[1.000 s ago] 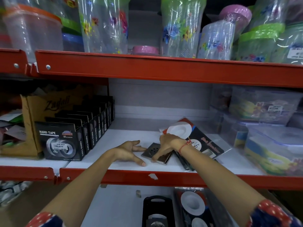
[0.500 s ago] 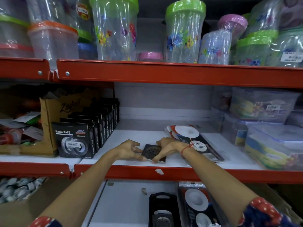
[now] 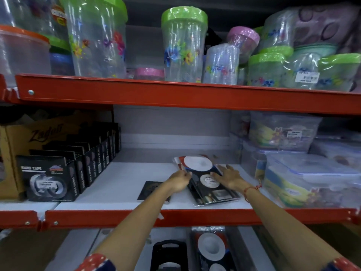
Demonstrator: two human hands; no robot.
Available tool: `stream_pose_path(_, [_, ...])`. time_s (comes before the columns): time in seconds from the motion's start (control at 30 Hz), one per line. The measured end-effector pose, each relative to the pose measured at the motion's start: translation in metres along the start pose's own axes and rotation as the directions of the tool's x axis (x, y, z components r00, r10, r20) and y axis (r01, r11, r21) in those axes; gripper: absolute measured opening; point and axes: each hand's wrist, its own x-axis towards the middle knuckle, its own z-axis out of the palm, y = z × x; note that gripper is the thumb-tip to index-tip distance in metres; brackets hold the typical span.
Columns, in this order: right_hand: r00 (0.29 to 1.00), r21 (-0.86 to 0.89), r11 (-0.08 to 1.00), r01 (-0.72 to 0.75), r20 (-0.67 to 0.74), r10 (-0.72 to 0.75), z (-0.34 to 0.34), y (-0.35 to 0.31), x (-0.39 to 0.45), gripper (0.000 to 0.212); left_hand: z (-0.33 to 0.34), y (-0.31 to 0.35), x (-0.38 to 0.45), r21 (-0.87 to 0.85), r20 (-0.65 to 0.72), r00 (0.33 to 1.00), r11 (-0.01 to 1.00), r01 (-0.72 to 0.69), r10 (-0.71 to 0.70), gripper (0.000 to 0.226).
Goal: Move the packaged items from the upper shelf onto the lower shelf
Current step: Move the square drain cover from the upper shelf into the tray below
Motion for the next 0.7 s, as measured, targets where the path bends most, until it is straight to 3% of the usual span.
stream_pose_path(0.2, [0.998, 0.181, 0.983, 0.043, -0.052, -0.034, 0.010, 0.024, 0.011, 0.049, 0.043, 0.016, 0.028, 0.034, -0.149, 0.988, 0.999, 0.032, -0.027, 0.032])
stream_pose_path(0.43, [0.996, 0.142, 0.990, 0.011, -0.092, 0.002, 0.007, 0.050, 0.024, 0.047, 0.063, 0.025, 0.034, 0.029, -0.162, 0.987, 1.000, -0.008, 0.013, 0.033])
stream_pose_path(0.53, [0.982, 0.114, 0.993, 0.012, -0.190, 0.010, 0.007, 0.041, 0.020, 0.047, 0.053, 0.022, 0.020, 0.118, -0.155, 0.985, 0.991, -0.057, 0.075, 0.041])
stream_pose_path(0.6, [0.957, 0.089, 0.993, 0.075, -0.286, -0.047, 0.000, 0.023, 0.015, 0.045, 0.038, 0.015, 0.007, 0.165, -0.153, 0.979, 0.980, -0.110, 0.136, 0.049])
stream_pose_path(0.7, [0.926, 0.092, 0.961, 0.260, -0.305, -0.221, -0.006, -0.013, 0.005, 0.039, 0.007, -0.012, -0.016, 0.325, -0.238, 0.942, 0.934, -0.152, 0.236, 0.052])
